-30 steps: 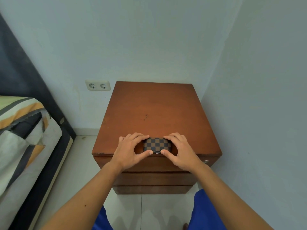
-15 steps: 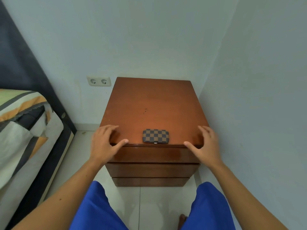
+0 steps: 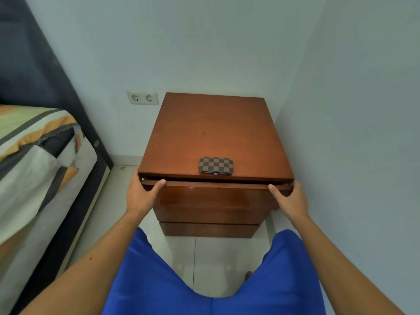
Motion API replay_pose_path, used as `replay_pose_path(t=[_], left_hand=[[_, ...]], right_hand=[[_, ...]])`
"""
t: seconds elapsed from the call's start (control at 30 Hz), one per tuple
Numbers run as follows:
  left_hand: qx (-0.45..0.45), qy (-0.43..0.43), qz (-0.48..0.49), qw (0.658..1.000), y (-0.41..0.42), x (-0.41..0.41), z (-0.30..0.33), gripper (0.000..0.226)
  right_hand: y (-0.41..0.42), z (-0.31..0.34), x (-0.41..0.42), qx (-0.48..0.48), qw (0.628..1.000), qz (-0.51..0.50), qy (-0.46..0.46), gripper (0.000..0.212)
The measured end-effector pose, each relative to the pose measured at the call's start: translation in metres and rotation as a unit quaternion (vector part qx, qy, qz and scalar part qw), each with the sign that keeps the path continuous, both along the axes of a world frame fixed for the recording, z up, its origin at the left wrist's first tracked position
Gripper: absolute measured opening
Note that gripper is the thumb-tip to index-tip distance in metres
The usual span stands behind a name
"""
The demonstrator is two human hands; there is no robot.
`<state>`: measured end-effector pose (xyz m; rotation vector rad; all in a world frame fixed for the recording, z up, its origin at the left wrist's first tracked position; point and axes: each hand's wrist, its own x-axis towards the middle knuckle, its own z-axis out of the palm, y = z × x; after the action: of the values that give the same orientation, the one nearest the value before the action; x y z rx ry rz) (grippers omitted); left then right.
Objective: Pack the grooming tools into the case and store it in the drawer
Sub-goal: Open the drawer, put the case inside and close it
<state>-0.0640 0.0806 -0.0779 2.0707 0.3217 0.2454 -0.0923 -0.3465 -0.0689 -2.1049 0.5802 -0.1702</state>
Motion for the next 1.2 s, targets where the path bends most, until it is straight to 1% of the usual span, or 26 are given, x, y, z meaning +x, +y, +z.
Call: replay_pose_path(t=[0.07, 0.2, 0.53, 0.73, 1.03, 1.2], left_hand=[[0.016, 0.001, -0.006, 1.000, 0.000, -0.015, -0.003, 0.082], [0.032, 0.044, 0.005, 0.999, 0.004, -0.046, -0.013, 0.097], [0.046, 0.027, 0.012, 0.999, 0.006, -0.127, -0.019, 0.096], [0.045, 0.004, 0.023, 0.999, 0.005, -0.162, -0.017, 0.094], [0.064, -0.013, 0.035, 0.997, 0.006, -0.188, -0.018, 0.094], [0.107, -0.010, 0.033, 0.994, 0.005, -0.184, -0.015, 0.086]], right_hand=[[0.002, -0.003, -0.017, -0.014, 1.000, 0.009, 0.005, 0.089], [0.004, -0.006, -0.051, -0.024, 0.999, 0.019, 0.018, 0.095], [0.008, -0.012, -0.130, -0.023, 0.999, 0.017, 0.014, 0.098], [0.008, -0.013, -0.162, -0.032, 0.999, 0.016, -0.001, 0.098], [0.012, -0.016, -0.184, -0.040, 0.999, 0.004, -0.007, 0.096], [0.012, -0.010, -0.183, -0.043, 0.999, 0.009, 0.007, 0.097]])
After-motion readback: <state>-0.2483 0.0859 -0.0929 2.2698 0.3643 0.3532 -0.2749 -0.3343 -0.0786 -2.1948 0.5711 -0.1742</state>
